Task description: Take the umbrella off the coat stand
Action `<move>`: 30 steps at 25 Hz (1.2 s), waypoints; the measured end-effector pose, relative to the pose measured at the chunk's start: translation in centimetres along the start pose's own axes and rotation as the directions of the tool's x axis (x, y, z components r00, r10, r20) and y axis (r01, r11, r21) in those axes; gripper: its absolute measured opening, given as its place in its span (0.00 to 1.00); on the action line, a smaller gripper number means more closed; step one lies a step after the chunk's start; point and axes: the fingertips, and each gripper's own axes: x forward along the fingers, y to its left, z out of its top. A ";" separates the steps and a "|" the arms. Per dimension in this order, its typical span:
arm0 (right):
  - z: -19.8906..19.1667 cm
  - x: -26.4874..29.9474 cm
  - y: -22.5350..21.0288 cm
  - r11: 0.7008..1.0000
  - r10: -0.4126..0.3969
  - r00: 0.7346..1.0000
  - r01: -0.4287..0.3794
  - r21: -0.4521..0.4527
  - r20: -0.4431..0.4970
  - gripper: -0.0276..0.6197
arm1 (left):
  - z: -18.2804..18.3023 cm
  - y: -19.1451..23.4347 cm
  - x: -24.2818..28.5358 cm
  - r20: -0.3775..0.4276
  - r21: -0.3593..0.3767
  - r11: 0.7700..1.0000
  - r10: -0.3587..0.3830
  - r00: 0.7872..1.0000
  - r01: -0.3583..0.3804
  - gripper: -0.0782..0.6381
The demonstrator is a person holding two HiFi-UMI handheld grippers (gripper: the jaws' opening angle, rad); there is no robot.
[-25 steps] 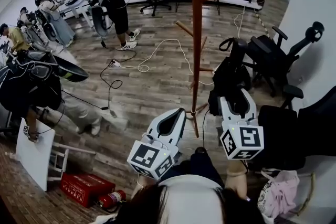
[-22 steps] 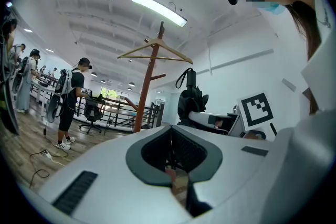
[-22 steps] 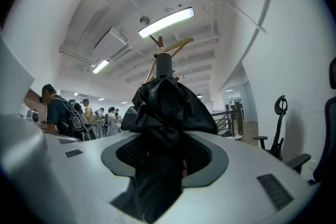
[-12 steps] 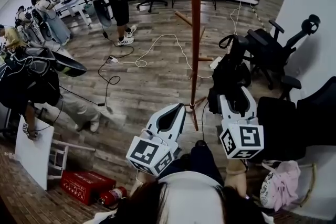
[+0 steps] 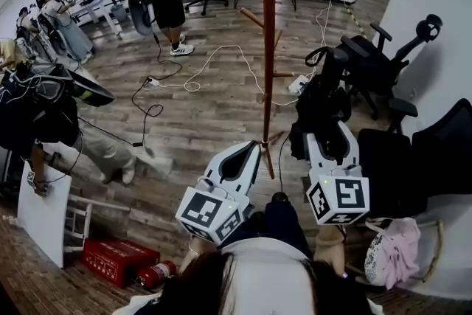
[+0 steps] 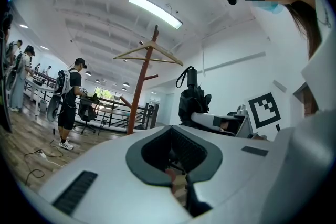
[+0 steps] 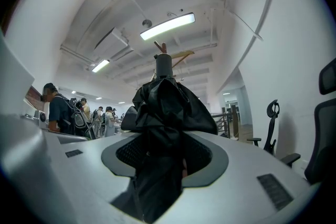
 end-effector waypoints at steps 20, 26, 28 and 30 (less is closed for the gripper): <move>0.5 -1.8 -0.1 1.000 0.000 0.999 0.000 -0.003 0.040 0.38 | -0.2 -1.5 0.4 0.020 0.010 0.999 -0.038 0.999 0.038 0.12; 0.5 -2.6 -0.1 1.000 -0.001 0.999 0.001 -0.004 0.046 0.38 | -0.6 -2.0 0.5 0.019 0.000 0.999 -0.053 0.998 0.053 0.12; 0.4 -2.8 -0.3 1.000 -0.003 0.999 0.003 -0.006 0.048 0.38 | -0.9 -2.3 0.8 0.016 -0.001 0.998 -0.058 0.998 0.058 0.12; 0.4 -2.8 -0.6 1.000 -0.003 0.999 0.003 -0.008 0.050 0.38 | -1.2 -2.4 1.1 0.011 -0.006 0.998 -0.063 0.998 0.063 0.12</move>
